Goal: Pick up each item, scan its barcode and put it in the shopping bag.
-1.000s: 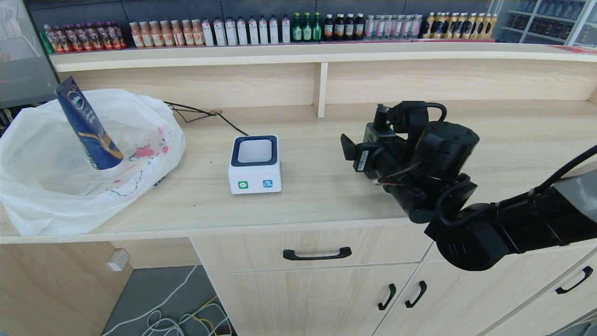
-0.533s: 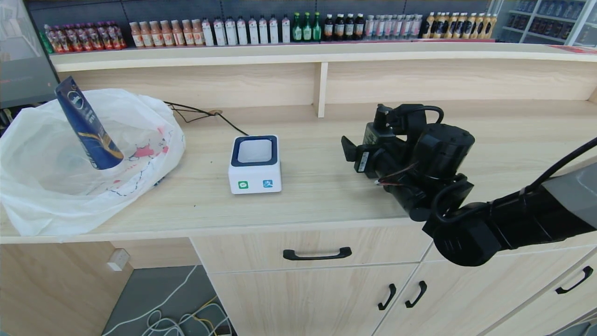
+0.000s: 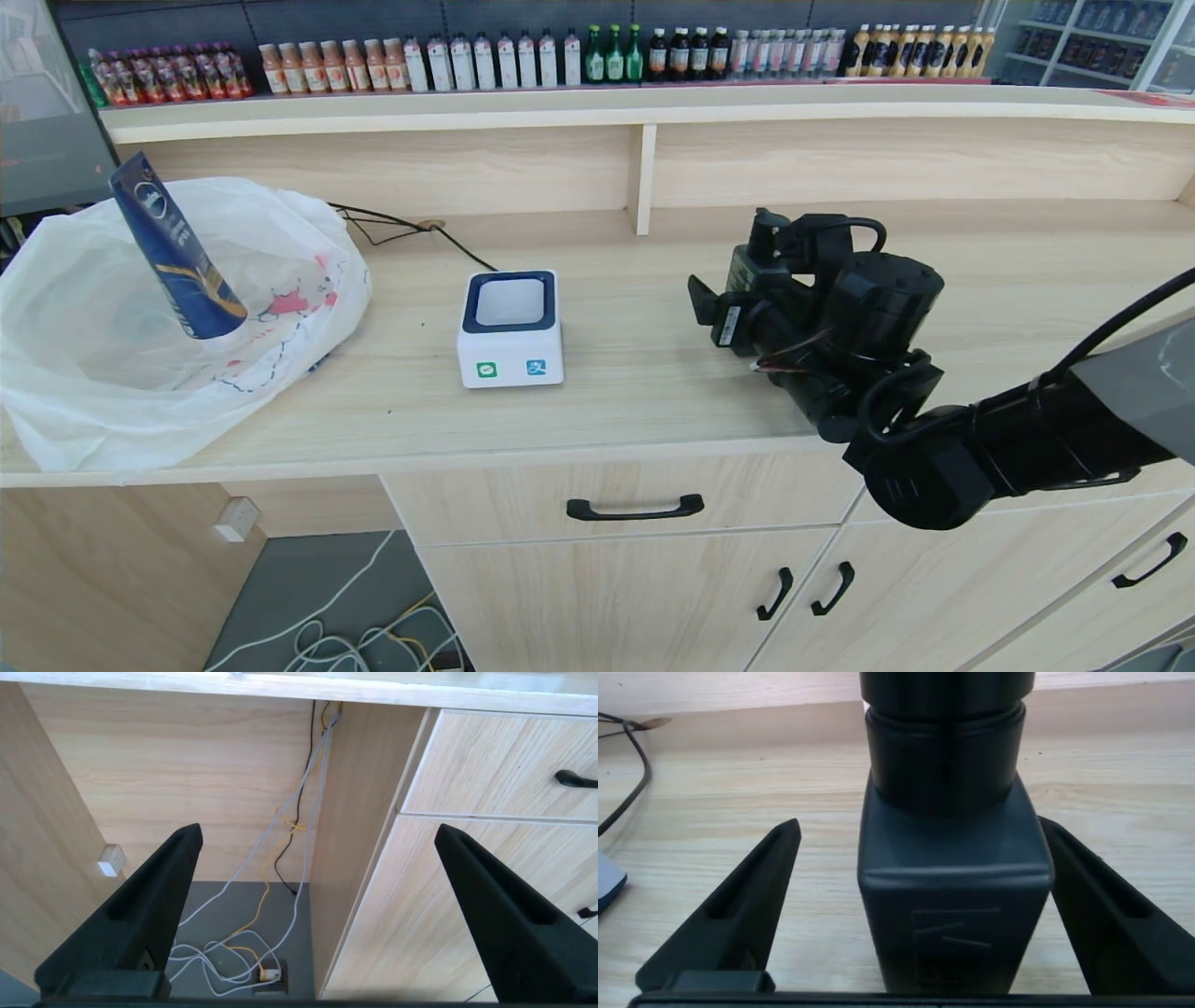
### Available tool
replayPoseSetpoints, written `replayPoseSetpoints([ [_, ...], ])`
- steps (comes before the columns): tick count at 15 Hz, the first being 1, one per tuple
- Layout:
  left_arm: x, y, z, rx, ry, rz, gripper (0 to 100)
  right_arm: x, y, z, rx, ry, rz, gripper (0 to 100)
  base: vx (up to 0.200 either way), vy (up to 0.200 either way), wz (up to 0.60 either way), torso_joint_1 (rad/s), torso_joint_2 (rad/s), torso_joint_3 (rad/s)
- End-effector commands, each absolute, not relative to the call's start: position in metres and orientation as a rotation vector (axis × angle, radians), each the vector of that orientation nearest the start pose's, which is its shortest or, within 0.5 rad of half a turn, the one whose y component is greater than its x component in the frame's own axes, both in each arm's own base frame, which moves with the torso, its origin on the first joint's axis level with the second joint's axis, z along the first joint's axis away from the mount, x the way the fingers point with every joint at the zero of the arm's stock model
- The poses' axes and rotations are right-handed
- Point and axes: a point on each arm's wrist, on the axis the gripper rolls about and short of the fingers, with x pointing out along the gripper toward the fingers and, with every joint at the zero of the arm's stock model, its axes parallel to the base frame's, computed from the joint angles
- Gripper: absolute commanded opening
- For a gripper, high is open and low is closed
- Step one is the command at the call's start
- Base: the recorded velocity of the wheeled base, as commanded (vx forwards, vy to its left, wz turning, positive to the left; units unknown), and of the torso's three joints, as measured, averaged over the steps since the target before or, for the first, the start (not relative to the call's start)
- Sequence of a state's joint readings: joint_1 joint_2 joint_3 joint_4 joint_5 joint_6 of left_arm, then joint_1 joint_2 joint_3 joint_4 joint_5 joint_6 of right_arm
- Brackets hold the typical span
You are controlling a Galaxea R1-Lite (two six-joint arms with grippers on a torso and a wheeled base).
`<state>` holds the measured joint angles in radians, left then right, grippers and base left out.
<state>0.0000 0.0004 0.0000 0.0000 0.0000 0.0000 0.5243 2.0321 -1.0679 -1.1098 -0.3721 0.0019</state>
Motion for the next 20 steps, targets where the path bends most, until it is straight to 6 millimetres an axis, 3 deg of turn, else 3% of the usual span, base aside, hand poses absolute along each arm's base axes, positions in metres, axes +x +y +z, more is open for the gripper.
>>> replayPoseSetpoints([
  [1, -0.023, 0.000, 0.075, 0.000, 0.000, 0.000, 100, 0.347, 0.191, 0.181, 0.064, -0.127, 0.152, 0, 0.000, 0.000, 0.00, 0.000, 0.00, 0.000],
  [14, -0.023, 0.000, 0.075, 0.000, 0.000, 0.000, 100, 0.337, 0.186, 0.200, 0.058, -0.172, 0.173, 0, 0.000, 0.000, 0.00, 0.000, 0.00, 0.000],
  [20, -0.023, 0.000, 0.075, 0.000, 0.000, 0.000, 100, 0.320, 0.178, 0.224, 0.046, -0.227, 0.167, 0, 0.000, 0.000, 0.00, 0.000, 0.00, 0.000],
])
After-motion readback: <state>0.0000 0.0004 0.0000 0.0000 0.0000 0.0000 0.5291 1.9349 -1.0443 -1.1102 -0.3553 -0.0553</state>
